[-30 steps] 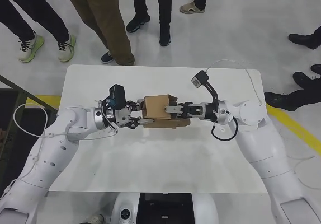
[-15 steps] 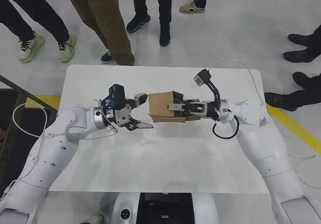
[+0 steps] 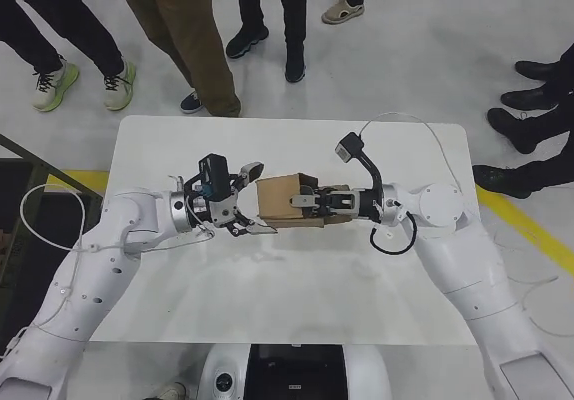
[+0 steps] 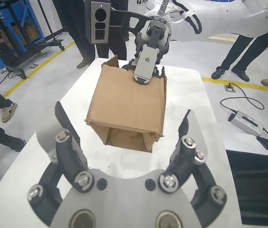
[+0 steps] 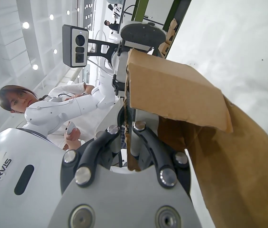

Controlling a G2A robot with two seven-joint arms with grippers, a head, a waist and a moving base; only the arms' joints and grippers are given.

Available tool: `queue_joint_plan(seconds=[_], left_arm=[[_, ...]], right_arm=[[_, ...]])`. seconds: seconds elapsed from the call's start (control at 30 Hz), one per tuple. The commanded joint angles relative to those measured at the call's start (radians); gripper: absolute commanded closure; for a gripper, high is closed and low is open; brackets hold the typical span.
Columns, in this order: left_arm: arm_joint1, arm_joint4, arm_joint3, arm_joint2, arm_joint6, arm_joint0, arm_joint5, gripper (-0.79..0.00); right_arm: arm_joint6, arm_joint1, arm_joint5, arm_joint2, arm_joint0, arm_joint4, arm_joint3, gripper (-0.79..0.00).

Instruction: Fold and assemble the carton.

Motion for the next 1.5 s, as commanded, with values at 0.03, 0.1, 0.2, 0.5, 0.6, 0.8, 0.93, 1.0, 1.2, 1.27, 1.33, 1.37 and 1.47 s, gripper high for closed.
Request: queue_joint_plan(seconds=[0.03,0.1,0.2,0.5,0.6,0.8,0.93,1.0,1.2,1.27,1.33,1.37,1.47], left_arm=[[-0.001,0.035,-0.002,0.0,0.017,0.003,0.008,-0.785],[-0.002,0.05,0.001,0.001,0.027,0.004,0.01,-0.779],[-0.003,0.066,0.006,0.004,0.034,0.002,0.012,-0.714],[-0.007,0.083,0.012,0.005,0.048,0.0,0.013,-0.603],[-0.008,0.079,0.014,0.005,0.05,-0.001,0.011,-0.61],[-0.009,0.074,0.016,0.004,0.046,-0.001,0.009,-0.57],[-0.01,0.068,0.02,0.001,0.043,0.0,0.008,-0.542],[-0.01,0.066,0.022,-0.001,0.041,0.001,0.007,-0.523],[-0.01,0.053,0.027,-0.01,0.04,0.004,0.004,-0.517],[-0.01,0.048,0.028,-0.012,0.04,0.004,0.003,-0.508],[-0.01,0.044,0.03,-0.014,0.038,0.004,0.001,-0.496],[-0.01,0.042,0.032,-0.016,0.038,0.003,0.0,-0.499],[-0.011,0.033,0.041,-0.019,0.036,0.003,-0.001,-0.48]], right_arm=[[-0.003,0.0,0.003,-0.005,0.001,0.005,0.004,0.0],[-0.002,-0.001,0.004,-0.008,0.003,0.007,0.006,0.0],[-0.002,-0.001,0.006,-0.014,0.008,0.012,0.006,0.0],[-0.004,-0.004,0.01,-0.031,0.02,0.02,0.016,0.0],[-0.002,-0.004,0.009,-0.034,0.024,0.022,0.02,0.0],[0.001,-0.004,0.01,-0.037,0.03,0.026,0.026,-0.009],[-0.001,-0.004,0.01,-0.037,0.032,0.031,0.025,-0.268],[0.001,-0.003,0.009,-0.036,0.032,0.033,0.026,-0.32],[0.004,-0.001,0.007,-0.029,0.034,0.041,0.026,-0.332],[0.004,0.0,0.005,-0.026,0.035,0.044,0.028,-0.336],[0.0,0.001,0.0,-0.019,0.035,0.048,0.032,-0.339],[-0.004,0.003,-0.002,-0.013,0.035,0.048,0.034,-0.345],[-0.017,0.009,-0.011,0.014,0.028,0.045,0.036,-0.372]])
